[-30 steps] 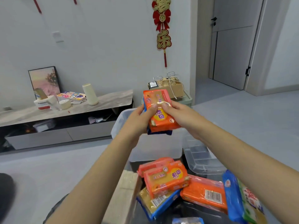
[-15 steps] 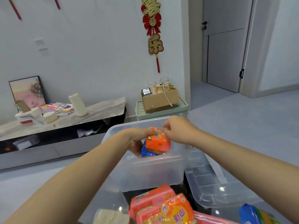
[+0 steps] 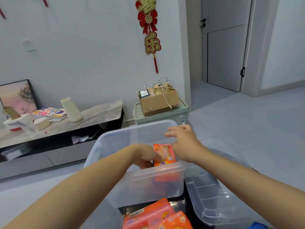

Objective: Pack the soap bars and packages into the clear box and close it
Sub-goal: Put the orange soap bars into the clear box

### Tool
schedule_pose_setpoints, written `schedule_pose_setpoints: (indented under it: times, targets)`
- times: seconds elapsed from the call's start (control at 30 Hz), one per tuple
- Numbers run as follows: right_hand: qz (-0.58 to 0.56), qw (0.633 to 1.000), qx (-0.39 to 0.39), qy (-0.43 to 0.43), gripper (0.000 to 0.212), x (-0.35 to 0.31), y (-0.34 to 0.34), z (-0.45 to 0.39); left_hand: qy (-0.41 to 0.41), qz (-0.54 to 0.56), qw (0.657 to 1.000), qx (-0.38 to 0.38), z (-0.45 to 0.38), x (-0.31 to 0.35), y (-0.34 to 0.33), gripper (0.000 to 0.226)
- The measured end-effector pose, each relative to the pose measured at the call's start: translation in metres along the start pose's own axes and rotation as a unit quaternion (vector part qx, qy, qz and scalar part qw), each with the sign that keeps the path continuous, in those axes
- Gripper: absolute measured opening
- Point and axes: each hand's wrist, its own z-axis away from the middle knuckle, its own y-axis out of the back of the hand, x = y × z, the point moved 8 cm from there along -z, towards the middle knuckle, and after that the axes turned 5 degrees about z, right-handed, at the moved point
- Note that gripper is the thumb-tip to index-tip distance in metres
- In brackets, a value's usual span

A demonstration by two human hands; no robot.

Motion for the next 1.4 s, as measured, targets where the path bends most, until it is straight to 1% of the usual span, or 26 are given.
schedule_pose_setpoints:
  times: [0.03, 0.13, 0.17, 0.2, 0.23, 0.3, 0.33, 0.4, 0.47, 0.5, 0.57, 0.63, 0.73, 0.8, 0.83, 0.87, 0.97, 1.0, 1.07, 1.13, 1.2, 1.27, 1.33, 1.4]
  targets:
    - [0.002, 1.0, 0.009, 0.001, 0.057, 0.0, 0.001, 0.0, -0.015, 0.01, 1.0, -0.007, 0.0, 0.004, -0.002, 0.012]
    - [0.006, 0.999, 0.03, -0.014, 0.057, 0.005, 0.003, -0.002, -0.04, 0.056, 0.997, -0.026, 0.002, 0.009, -0.006, 0.016]
    - [0.007, 0.999, 0.03, -0.019, 0.057, 0.006, 0.003, -0.002, -0.042, 0.054, 0.997, -0.027, 0.004, 0.009, -0.007, 0.015]
    - [0.01, 0.999, 0.029, -0.022, 0.056, 0.006, 0.002, -0.001, -0.036, 0.037, 0.998, -0.022, 0.007, 0.009, -0.006, 0.012]
    - [0.013, 0.999, 0.025, -0.024, 0.054, 0.005, 0.002, -0.001, -0.031, 0.008, 0.999, -0.009, 0.01, 0.01, -0.004, 0.014]
    - [0.022, 0.999, 0.013, -0.024, 0.05, 0.004, 0.002, -0.001, -0.027, -0.072, 0.996, 0.04, 0.021, 0.015, 0.004, 0.037]
    - [0.027, 0.999, 0.005, -0.021, 0.047, 0.002, 0.003, 0.0, -0.035, -0.107, 0.991, 0.078, 0.029, 0.02, 0.01, 0.044]
    - [0.046, 0.999, -0.011, -0.003, 0.042, -0.003, 0.007, 0.004, -0.096, -0.141, 0.97, 0.174, 0.053, 0.036, 0.021, 0.043]
    - [0.054, 0.998, -0.016, 0.02, 0.042, -0.009, 0.013, 0.016, -0.181, -0.13, 0.943, 0.246, 0.083, 0.05, 0.026, 0.036]
    - [0.052, 0.998, -0.011, 0.031, 0.042, -0.012, 0.015, 0.023, -0.217, -0.116, 0.933, 0.263, 0.099, 0.053, 0.023, 0.034]
    - [0.049, 0.997, 0.014, 0.055, 0.042, -0.017, 0.021, 0.04, -0.265, -0.1, 0.919, 0.273, 0.126, 0.051, 0.012, 0.032]
    - [0.046, 0.995, 0.041, 0.079, 0.041, -0.021, 0.026, 0.061, -0.29, -0.119, 0.902, 0.297, 0.15, 0.042, -0.003, 0.032]
    - [0.04, 0.99, 0.074, 0.115, 0.039, -0.025, 0.029, 0.1, -0.333, -0.134, 0.865, 0.349, 0.182, 0.023, -0.027, 0.031]
    - [0.048, 0.988, 0.071, 0.131, 0.039, -0.024, 0.022, 0.129, -0.352, -0.141, 0.847, 0.371, 0.195, 0.004, -0.046, 0.03]
    - [0.053, 0.987, 0.064, 0.138, 0.039, -0.021, 0.017, 0.141, -0.351, -0.149, 0.847, 0.37, 0.197, -0.007, -0.056, 0.029]
    - [0.057, 0.986, 0.055, 0.144, 0.039, -0.019, 0.011, 0.151, -0.342, -0.16, 0.853, 0.36, 0.194, -0.018, -0.066, 0.03]
    - [0.063, 0.988, 0.026, 0.137, 0.039, -0.01, -0.005, 0.175, -0.274, -0.217, 0.883, 0.312, 0.178, -0.05, -0.094, 0.039]
    - [0.067, 0.989, 0.013, 0.128, 0.04, -0.006, -0.011, 0.179, -0.243, -0.245, 0.891, 0.294, 0.171, -0.061, -0.1, 0.047]
    - [0.086, 0.99, -0.033, 0.106, 0.046, 0.001, -0.026, 0.186, -0.189, -0.313, 0.898, 0.243, 0.159, -0.08, -0.112, 0.071]
    - [0.089, 0.989, -0.09, 0.078, 0.055, 0.009, -0.042, 0.191, -0.167, -0.348, 0.898, 0.211, 0.151, -0.091, -0.117, 0.089]
    - [0.065, 0.987, -0.141, 0.05, 0.065, 0.013, -0.054, 0.195, -0.175, -0.363, 0.883, 0.24, 0.149, -0.091, -0.113, 0.091]
    - [0.057, 0.985, -0.16, 0.036, 0.072, 0.016, -0.06, 0.197, -0.18, -0.351, 0.878, 0.27, 0.149, -0.089, -0.111, 0.086]
    - [0.068, 0.983, -0.165, 0.036, 0.077, 0.019, -0.061, 0.197, -0.173, -0.323, 0.891, 0.268, 0.147, -0.092, -0.111, 0.083]
    - [0.085, 0.977, -0.191, 0.028, 0.091, 0.026, -0.06, 0.197, -0.166, -0.286, 0.909, 0.253, 0.146, -0.098, -0.11, 0.083]
